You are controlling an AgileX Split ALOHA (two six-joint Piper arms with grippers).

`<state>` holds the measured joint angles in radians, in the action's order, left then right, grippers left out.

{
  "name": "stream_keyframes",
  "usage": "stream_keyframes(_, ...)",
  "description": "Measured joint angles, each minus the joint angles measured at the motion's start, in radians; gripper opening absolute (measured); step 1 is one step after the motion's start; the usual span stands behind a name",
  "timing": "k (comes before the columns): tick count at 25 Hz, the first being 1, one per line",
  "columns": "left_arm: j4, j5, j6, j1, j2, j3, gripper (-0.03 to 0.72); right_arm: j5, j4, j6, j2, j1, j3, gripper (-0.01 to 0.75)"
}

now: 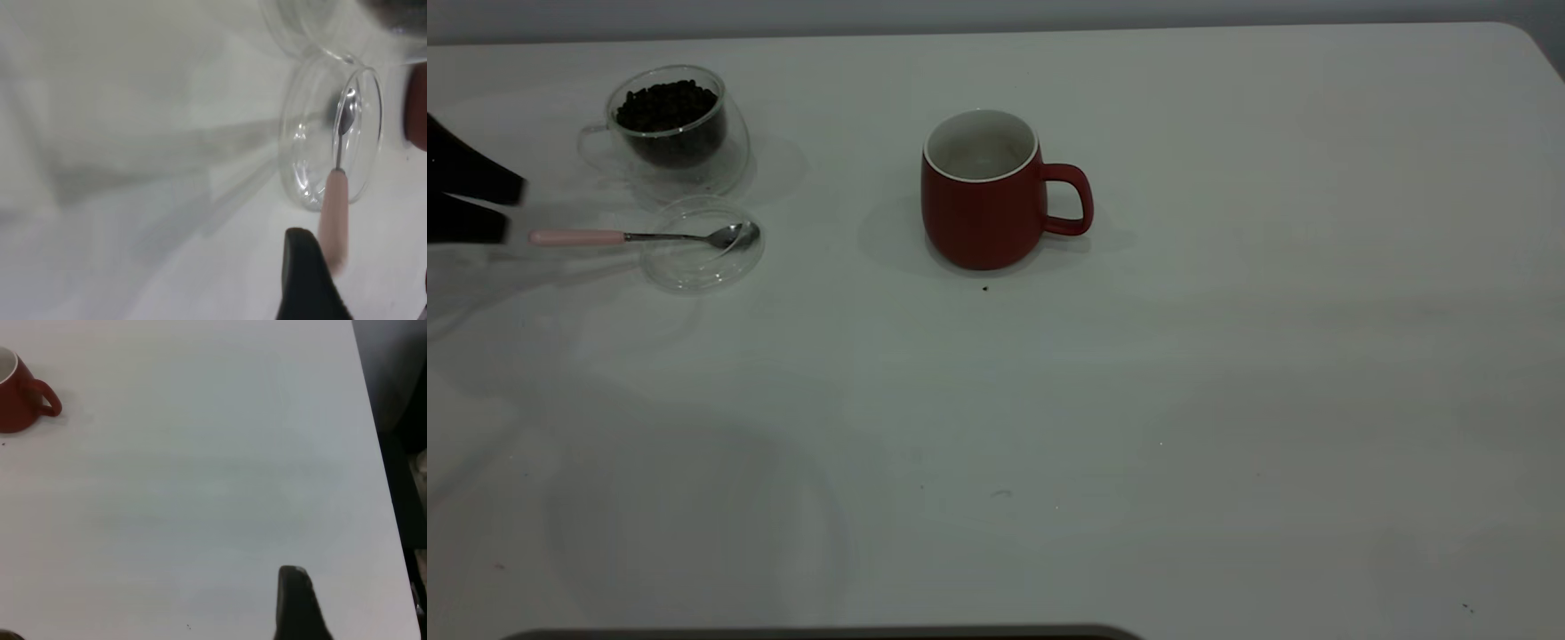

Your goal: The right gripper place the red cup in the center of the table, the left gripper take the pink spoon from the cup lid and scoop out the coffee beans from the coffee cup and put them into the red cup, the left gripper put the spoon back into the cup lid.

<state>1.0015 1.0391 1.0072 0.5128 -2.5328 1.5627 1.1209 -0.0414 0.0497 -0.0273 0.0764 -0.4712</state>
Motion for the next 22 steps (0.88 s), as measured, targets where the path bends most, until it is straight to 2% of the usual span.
stream_keyframes(3,-0.006,0.015,-0.085,0.024,0.079,0.000,0.480,0.000,0.000,0.000,0.000,0.000,0.000,0.486)
stream_keyframes(8,-0.016,0.098,-0.211,0.018,0.270,0.000,0.480,0.000,0.000,0.000,0.000,0.000,0.000,0.486)
stream_keyframes(12,-0.079,0.131,-0.469,-0.021,0.465,0.000,0.480,0.000,0.000,0.000,0.000,0.000,0.000,0.486)
stream_keyframes(16,-0.326,0.131,-0.624,-0.125,0.664,0.000,0.480,0.000,0.000,0.000,0.000,0.000,0.000,0.486)
stream_keyframes(19,-0.593,0.131,-0.762,-0.251,0.799,-0.001,0.480,0.000,0.000,0.000,0.000,0.000,0.000,0.486)
stream_keyframes(22,-0.811,0.131,-0.898,-0.417,0.921,-0.020,0.480,0.000,0.000,0.000,0.000,0.000,0.000,0.486)
